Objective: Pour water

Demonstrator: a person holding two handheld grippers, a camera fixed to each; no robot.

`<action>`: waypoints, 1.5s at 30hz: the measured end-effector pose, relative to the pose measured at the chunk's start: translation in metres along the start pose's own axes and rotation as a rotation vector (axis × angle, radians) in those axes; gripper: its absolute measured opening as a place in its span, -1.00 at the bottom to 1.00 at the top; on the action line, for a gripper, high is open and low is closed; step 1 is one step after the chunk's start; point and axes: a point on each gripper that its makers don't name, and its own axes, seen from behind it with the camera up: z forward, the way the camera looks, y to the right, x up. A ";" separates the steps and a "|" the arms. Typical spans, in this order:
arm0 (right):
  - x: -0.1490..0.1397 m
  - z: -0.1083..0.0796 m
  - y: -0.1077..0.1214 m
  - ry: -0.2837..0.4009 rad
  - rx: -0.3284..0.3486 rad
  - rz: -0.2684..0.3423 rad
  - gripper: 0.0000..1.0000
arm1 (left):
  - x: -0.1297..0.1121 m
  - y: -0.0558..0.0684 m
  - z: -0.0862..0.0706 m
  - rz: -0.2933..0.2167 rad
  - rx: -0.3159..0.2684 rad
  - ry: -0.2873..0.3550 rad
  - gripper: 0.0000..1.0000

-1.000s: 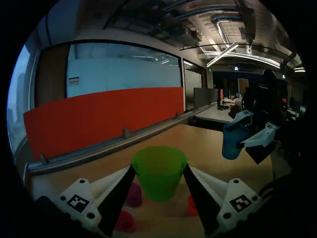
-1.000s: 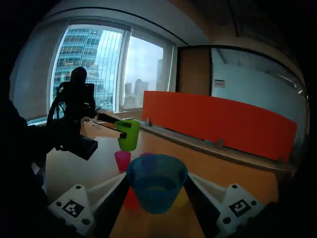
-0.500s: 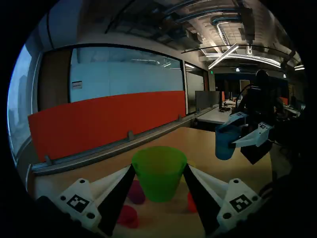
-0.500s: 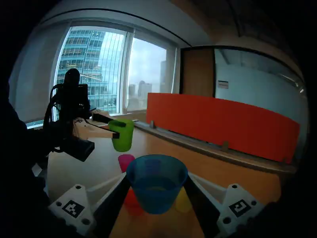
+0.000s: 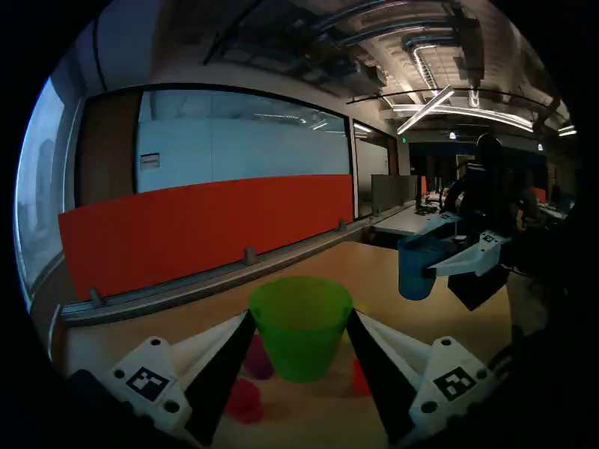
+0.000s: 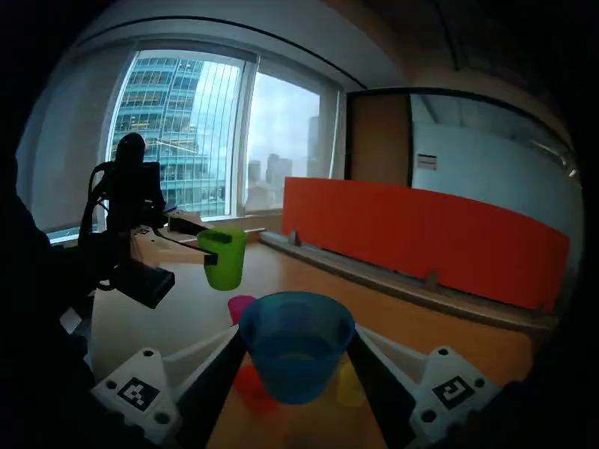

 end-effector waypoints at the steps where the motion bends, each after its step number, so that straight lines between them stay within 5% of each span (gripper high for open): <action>1: 0.001 0.000 0.000 0.001 0.002 0.000 0.82 | 0.000 0.000 -0.001 -0.002 0.000 0.002 0.73; 15: 0.013 0.012 -0.006 0.014 0.030 -0.023 0.82 | -0.005 0.008 -0.019 -0.019 -0.002 0.011 0.73; 45: 0.070 0.037 -0.017 0.063 0.081 -0.216 0.82 | -0.015 0.030 -0.040 -0.022 -0.022 0.036 0.73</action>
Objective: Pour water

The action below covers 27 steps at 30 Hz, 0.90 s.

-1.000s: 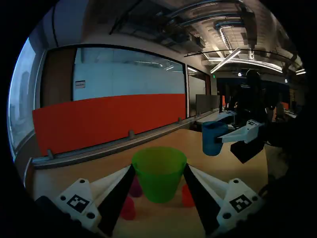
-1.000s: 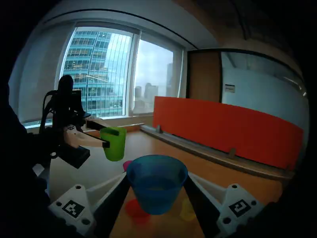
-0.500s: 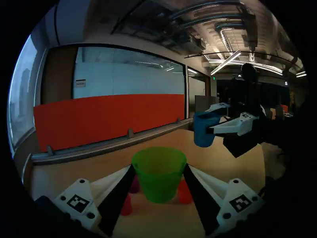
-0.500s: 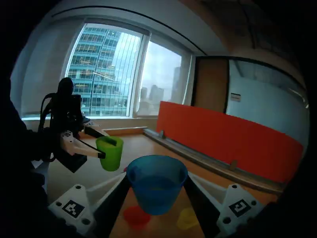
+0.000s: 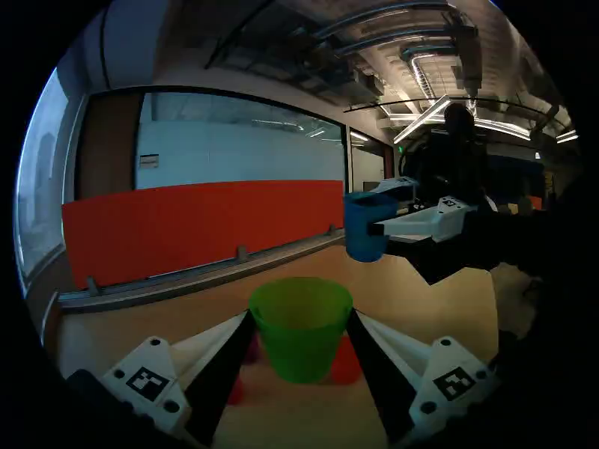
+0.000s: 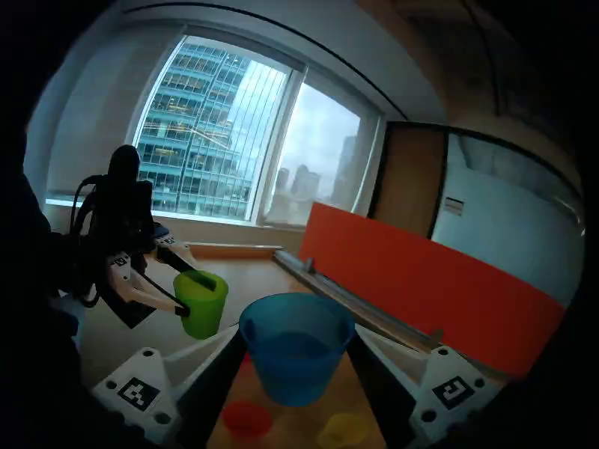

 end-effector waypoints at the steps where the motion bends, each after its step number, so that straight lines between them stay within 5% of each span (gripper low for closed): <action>1: 0.002 0.000 0.000 0.002 0.001 -0.008 0.82 | 0.000 0.001 0.000 0.003 -0.002 0.001 0.73; 12: 0.020 0.005 0.007 0.019 0.000 -0.075 0.82 | 0.005 0.012 0.000 0.007 -0.021 0.008 0.73; 27: 0.042 0.016 0.013 0.027 -0.008 -0.239 0.81 | 0.009 0.021 0.005 0.006 -0.037 0.017 0.73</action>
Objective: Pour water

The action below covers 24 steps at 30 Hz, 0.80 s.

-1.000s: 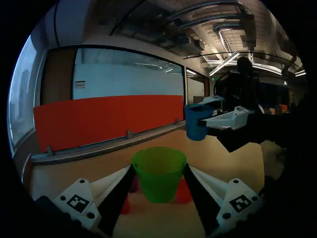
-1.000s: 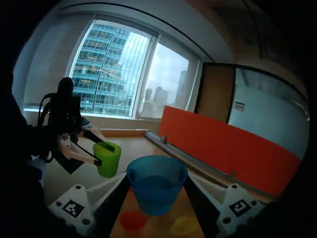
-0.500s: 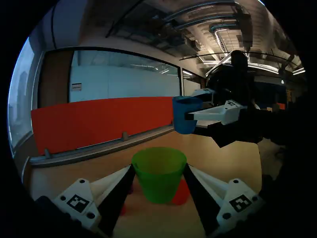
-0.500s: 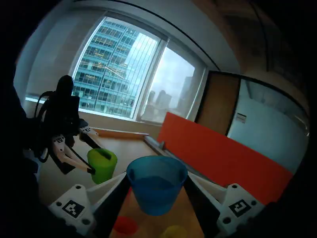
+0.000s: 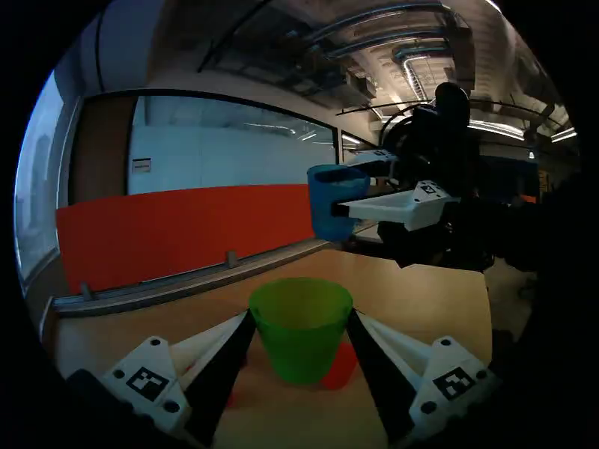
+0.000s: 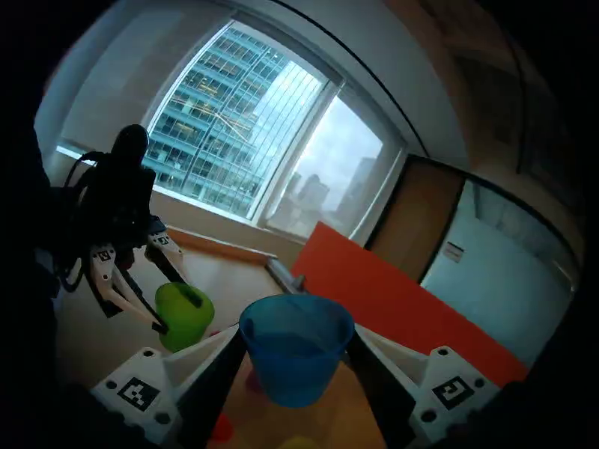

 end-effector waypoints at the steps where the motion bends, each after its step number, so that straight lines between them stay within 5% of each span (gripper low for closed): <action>1: 0.002 0.001 0.000 0.000 0.000 -0.010 0.81 | 0.000 0.001 0.000 0.001 -0.002 0.001 0.73; 24: 0.036 0.026 0.018 0.027 -0.024 -0.253 0.81 | 0.006 0.013 0.008 0.000 -0.032 0.019 0.72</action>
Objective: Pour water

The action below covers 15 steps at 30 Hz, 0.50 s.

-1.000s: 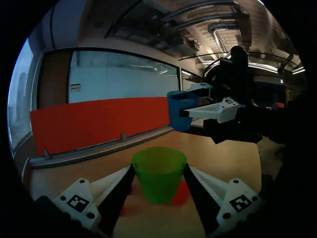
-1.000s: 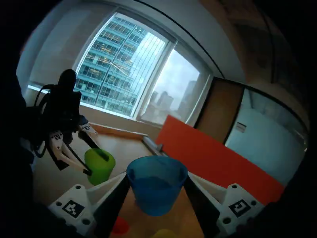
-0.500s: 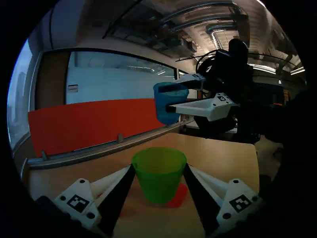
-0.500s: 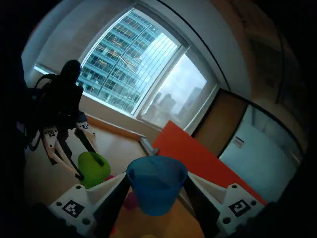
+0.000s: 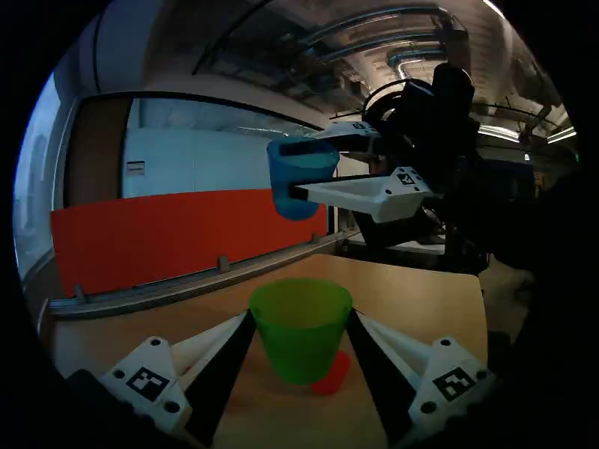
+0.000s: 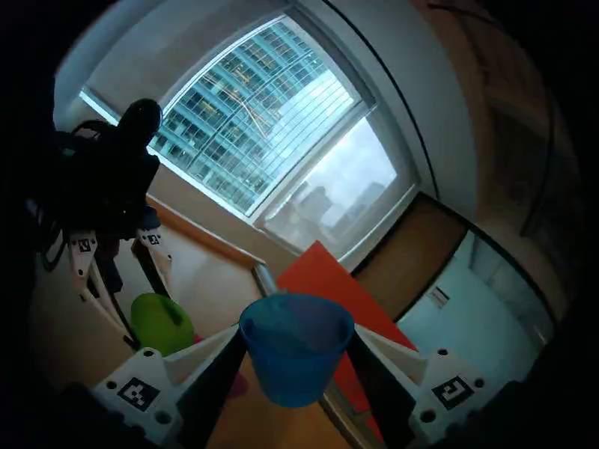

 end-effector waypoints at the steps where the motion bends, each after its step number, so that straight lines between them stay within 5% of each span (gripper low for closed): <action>1: 0.001 0.001 0.001 0.000 -0.001 -0.012 0.81 | 0.000 0.000 0.000 0.000 -0.001 0.000 0.72; 15: 0.010 0.016 0.007 -0.002 -0.001 -0.155 0.80 | -0.001 0.000 0.006 -0.004 -0.010 0.003 0.72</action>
